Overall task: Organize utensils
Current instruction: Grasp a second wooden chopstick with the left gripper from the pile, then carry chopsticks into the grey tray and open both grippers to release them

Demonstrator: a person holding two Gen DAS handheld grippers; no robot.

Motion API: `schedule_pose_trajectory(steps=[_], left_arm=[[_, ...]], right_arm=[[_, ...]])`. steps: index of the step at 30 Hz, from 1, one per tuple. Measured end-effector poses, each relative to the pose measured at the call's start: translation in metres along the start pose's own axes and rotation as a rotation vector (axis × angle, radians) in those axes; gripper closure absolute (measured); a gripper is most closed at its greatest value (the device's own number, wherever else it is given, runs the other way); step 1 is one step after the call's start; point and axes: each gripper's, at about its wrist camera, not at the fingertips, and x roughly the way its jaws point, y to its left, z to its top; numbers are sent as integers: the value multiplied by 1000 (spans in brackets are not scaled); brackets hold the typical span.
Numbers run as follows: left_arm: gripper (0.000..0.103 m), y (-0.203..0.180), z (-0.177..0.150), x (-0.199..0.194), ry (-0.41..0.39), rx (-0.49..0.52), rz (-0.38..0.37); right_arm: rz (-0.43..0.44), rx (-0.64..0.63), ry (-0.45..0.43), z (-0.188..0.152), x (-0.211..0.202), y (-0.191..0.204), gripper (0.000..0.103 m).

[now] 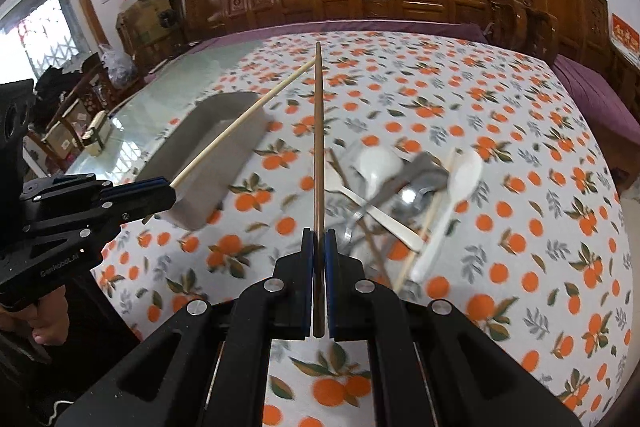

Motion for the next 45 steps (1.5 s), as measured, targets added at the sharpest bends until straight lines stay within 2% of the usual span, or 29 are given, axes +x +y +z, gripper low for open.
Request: schedule_pose_trajectory(steps=[11, 18, 25, 31, 43, 45], left_arm=[[99, 65, -2, -6, 14, -69, 93], [99, 99, -7, 6, 76, -117, 148], [99, 114, -9, 20, 138, -123, 179], [99, 124, -6, 37, 194, -139, 185], [98, 138, -10, 44, 166, -196, 167], [95, 140, -10, 42, 153, -203, 159]], right_arm=[[43, -48, 3, 22, 23, 44, 97], [59, -69, 21, 30, 39, 59, 97], [71, -77, 33, 30, 48, 66, 97], [72, -76, 45, 27, 51, 68, 97], [78, -84, 58, 32, 58, 74, 97], [84, -87, 60, 34, 60, 77, 97]])
